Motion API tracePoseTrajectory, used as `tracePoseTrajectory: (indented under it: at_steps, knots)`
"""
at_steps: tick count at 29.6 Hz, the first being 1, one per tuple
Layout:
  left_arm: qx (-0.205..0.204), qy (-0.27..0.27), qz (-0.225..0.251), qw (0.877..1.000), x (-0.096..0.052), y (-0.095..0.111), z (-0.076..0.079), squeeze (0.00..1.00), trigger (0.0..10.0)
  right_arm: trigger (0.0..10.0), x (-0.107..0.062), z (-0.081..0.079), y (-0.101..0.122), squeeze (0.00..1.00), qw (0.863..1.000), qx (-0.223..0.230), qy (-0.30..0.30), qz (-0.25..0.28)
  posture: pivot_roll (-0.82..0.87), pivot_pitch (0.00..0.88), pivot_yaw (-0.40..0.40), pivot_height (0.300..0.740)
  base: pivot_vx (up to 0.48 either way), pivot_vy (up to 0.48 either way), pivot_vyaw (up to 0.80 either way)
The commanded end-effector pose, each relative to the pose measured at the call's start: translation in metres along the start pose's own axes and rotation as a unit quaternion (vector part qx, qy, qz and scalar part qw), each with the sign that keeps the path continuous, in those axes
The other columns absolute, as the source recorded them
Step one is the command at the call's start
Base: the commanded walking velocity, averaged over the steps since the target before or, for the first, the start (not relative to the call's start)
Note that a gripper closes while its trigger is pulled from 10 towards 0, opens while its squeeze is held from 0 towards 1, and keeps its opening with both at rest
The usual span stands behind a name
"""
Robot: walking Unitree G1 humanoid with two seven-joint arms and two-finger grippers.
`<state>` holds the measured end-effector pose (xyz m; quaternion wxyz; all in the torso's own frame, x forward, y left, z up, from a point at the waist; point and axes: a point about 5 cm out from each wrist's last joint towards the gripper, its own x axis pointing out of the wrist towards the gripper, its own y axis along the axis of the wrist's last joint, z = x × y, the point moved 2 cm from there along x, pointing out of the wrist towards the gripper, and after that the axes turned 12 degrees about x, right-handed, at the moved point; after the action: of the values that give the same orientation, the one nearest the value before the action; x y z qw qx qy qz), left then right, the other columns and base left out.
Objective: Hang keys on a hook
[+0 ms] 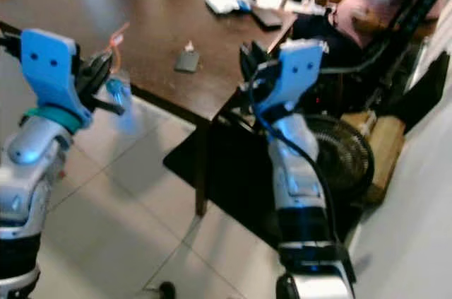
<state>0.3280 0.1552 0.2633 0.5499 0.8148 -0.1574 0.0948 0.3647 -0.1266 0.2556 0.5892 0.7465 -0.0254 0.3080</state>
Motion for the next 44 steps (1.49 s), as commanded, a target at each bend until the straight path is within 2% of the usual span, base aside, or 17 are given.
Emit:
tracePoseTrajectory:
  at_steps: [1,26,34,44]
  knots:
    - [0.003,0.003,-0.005,1.000,-0.0012,-0.0018,-0.0007,0.00,10.0,10.0,0.0013,-0.0036,-0.0028,0.00,1.000,0.000,0.004,-0.006,0.09,0.000,0.055,0.740,0.000,0.000,0.77]
    - [0.010,0.003,0.001,1.000,-0.0022,-0.0013,0.0019,0.00,10.0,10.0,0.0063,-0.0063,-0.0019,0.00,1.000,0.006,0.003,0.003,0.09,0.000,0.055,0.740,0.000,0.000,0.77]
    - [0.016,0.003,0.003,1.000,-0.0019,-0.0016,0.0015,0.00,10.0,10.0,0.0057,-0.0054,-0.0024,0.00,1.000,0.024,-0.005,0.008,0.09,0.000,0.057,0.740,0.480,0.000,0.26]
    - [0.017,0.002,0.003,1.000,-0.0017,-0.0021,0.0010,0.00,10.0,10.0,0.0048,-0.0061,-0.0045,0.00,1.000,0.015,-0.004,0.005,0.09,0.000,0.060,0.740,0.480,0.000,0.00]
